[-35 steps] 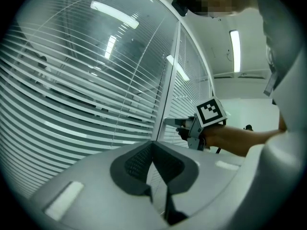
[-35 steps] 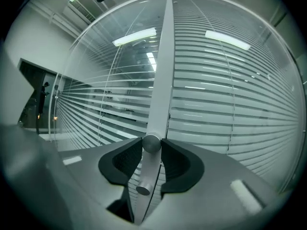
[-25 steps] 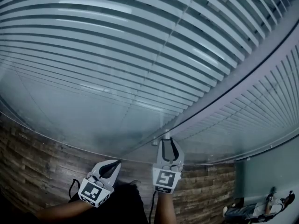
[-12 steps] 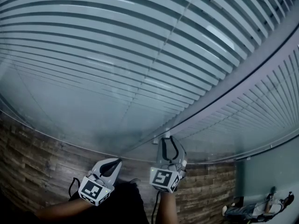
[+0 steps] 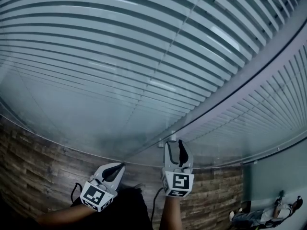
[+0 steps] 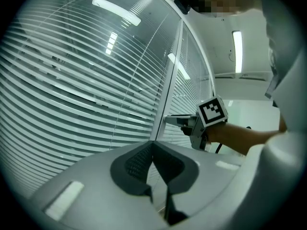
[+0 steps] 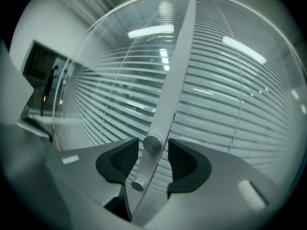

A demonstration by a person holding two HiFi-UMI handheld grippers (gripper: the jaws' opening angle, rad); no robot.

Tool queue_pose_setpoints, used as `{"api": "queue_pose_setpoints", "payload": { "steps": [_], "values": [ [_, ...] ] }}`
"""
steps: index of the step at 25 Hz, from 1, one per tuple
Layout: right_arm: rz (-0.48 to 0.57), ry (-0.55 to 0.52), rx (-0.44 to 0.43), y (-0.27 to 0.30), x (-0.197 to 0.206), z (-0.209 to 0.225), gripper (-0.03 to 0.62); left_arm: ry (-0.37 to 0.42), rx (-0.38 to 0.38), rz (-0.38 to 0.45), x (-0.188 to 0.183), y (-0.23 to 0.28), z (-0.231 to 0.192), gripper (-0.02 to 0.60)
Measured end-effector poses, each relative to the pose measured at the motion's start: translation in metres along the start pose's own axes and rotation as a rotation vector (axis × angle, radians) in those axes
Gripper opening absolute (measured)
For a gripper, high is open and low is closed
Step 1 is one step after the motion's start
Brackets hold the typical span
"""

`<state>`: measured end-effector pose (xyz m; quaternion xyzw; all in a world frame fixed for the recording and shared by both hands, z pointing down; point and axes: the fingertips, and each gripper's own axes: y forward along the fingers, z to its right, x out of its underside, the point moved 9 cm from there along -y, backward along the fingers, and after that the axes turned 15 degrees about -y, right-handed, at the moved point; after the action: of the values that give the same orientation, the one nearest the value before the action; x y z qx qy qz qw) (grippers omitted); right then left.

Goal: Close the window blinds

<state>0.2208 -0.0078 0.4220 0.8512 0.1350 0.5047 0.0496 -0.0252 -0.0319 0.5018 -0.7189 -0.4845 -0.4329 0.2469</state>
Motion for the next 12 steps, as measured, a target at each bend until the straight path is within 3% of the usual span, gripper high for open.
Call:
{"api": "queue_pose_setpoints", "payload": {
  "steps": [2,6,12],
  "values": [
    [0.046,0.174,-0.005,-0.002,0.005,0.004,0.179,0.001,-0.007,0.001,-0.002,-0.003,-0.002,0.000],
    [0.058,0.208,0.016,-0.001,0.001,0.004,0.178,0.001,-0.010,0.014,-0.006,-0.008,-0.002,0.000],
    [0.092,0.426,0.036,0.000,0.006,0.010,0.161,0.005,-0.016,0.016,-0.008,-0.012,-0.003,0.000]
  ]
}}
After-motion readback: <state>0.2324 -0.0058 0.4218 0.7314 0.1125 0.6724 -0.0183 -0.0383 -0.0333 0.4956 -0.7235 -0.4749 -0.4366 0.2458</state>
